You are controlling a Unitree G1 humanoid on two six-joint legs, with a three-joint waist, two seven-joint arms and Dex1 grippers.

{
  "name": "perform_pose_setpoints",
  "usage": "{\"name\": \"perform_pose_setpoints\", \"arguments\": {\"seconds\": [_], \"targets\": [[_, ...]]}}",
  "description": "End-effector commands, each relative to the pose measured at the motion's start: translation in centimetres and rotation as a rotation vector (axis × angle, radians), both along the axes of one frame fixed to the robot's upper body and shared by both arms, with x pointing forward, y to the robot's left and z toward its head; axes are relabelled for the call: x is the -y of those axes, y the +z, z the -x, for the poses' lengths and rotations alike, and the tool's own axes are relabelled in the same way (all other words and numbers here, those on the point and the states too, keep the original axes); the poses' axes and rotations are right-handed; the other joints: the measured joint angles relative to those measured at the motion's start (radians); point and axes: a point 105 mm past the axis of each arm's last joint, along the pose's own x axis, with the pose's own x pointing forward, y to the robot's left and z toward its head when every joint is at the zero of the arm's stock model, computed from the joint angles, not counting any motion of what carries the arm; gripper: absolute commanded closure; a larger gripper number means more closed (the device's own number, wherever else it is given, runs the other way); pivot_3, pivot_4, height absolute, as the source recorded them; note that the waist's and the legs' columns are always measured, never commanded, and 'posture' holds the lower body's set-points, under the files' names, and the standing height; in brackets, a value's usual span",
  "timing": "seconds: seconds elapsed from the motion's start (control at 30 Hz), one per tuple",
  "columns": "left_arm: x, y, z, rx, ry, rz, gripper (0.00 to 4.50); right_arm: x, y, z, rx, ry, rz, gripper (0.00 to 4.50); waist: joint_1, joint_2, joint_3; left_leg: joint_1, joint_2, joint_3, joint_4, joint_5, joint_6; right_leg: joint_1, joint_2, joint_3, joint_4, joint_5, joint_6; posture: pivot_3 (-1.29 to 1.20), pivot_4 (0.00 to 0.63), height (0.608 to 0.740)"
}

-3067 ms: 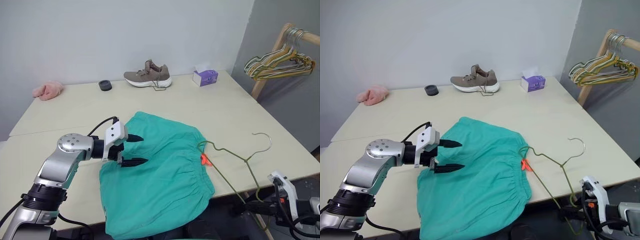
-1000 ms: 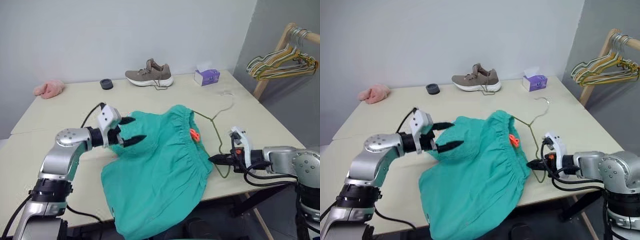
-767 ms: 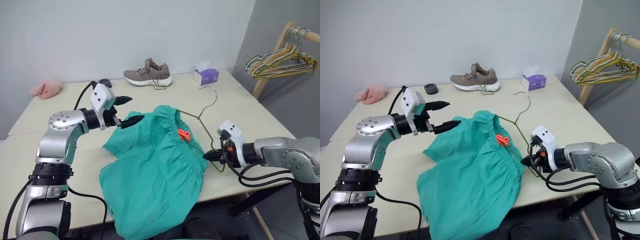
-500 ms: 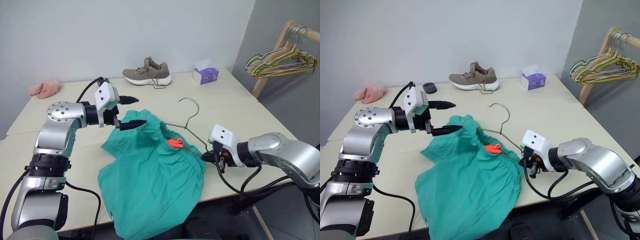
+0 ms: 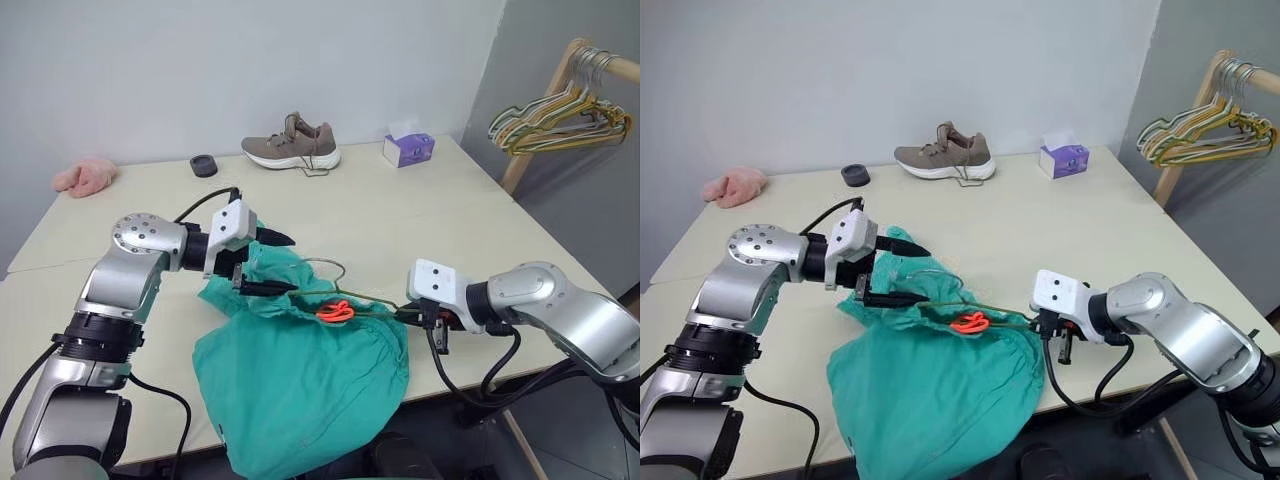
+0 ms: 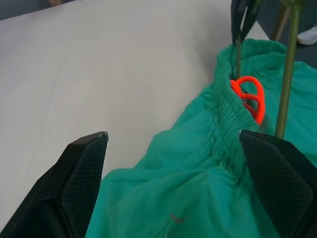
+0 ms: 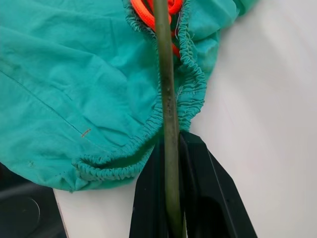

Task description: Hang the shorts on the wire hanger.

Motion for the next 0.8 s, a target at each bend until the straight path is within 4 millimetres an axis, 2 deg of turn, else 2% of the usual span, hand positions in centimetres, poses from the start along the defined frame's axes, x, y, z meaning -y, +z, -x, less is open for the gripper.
{"name": "perform_pose_setpoints", "arguments": {"seconds": [0.03,0.2,0.3,0.37,0.57,0.7,0.8], "targets": [[-0.8,2.4,-0.9,0.067,0.053,0.055,0.02,0.1,0.9,-0.3,-0.037,-0.065,-0.073,4.50,-0.008,0.000,0.000,0.000,0.000,0.000,0.000,0.000,0.000,0.000,0.000,0.000,0.000,0.000,0.000,-0.30,0.000,0.740],[-1.9,2.8,0.1,0.014,0.032,0.039,0.02,0.6,0.4,-0.4,-0.108,-0.141,-0.110,4.50,-0.017,0.000,-0.001,0.000,0.000,-0.001,0.000,0.000,0.000,0.000,0.000,0.000,0.001,0.001,-0.002,-0.30,0.000,0.740],[-2.6,1.3,1.9,-0.063,-0.034,-0.047,0.02,0.7,0.2,-0.7,-0.083,-0.144,-0.102,4.50,-0.026,0.000,-0.001,0.000,0.000,0.000,-0.001,0.000,0.000,-0.001,0.000,0.000,0.002,0.001,-0.002,-0.30,0.000,0.740],[-2.8,0.6,2.3,-0.070,-0.048,-0.088,0.02,0.6,0.2,-0.8,-0.062,-0.133,-0.096,4.50,-0.027,0.001,-0.001,0.000,0.000,0.000,-0.001,0.000,0.000,-0.001,0.000,0.000,0.002,0.001,-0.001,-0.29,0.000,0.740],[-2.2,-0.9,2.0,-0.038,-0.073,-0.148,0.02,0.1,0.2,-0.5,0.007,-0.062,-0.071,4.50,-0.013,0.001,-0.002,0.000,0.000,0.000,0.000,0.000,0.000,0.000,0.000,0.000,0.002,0.000,0.000,-0.29,0.000,0.740],[-1.6,-0.6,0.2,0.028,-0.016,-0.107,0.02,-0.3,0.7,-0.3,0.056,-0.013,-0.063,4.50,-0.011,0.001,-0.002,0.000,0.000,-0.001,0.001,0.000,0.000,0.000,0.000,0.000,0.002,0.000,0.000,-0.30,0.000,0.740],[-1.6,-1.2,0.7,0.001,-0.044,-0.121,0.02,-0.6,1.1,-0.4,0.081,0.004,-0.067,4.50,-0.018,0.001,-0.002,0.000,0.000,-0.001,0.001,0.000,0.000,0.000,0.000,0.000,0.002,0.001,0.000,-0.30,0.000,0.740]]}}
